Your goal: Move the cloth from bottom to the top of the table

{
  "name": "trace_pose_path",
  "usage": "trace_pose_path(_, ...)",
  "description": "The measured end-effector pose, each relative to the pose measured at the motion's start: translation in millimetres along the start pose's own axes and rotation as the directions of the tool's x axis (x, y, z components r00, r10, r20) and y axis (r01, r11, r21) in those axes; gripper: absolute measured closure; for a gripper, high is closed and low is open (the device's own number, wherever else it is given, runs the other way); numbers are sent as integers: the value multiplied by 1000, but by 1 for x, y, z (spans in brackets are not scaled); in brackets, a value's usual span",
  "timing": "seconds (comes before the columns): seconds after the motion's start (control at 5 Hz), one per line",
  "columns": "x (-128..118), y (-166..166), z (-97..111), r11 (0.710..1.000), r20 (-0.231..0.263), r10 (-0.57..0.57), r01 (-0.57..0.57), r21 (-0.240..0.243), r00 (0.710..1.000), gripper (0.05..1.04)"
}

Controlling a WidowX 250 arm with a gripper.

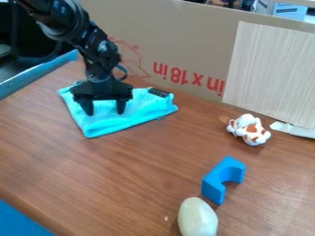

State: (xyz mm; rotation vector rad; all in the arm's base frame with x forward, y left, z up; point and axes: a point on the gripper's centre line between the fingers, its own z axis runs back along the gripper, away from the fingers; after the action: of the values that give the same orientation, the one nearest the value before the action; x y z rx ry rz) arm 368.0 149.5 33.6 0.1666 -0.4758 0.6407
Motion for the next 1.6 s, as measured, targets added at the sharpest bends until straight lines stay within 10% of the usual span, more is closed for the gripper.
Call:
trace_pose_path(1.0,-128,38,68,948,5,-282,280,-150,959,85)
trace_pose_path(1.6,-98,17,47,974,54,-208,212,-83,977,82)
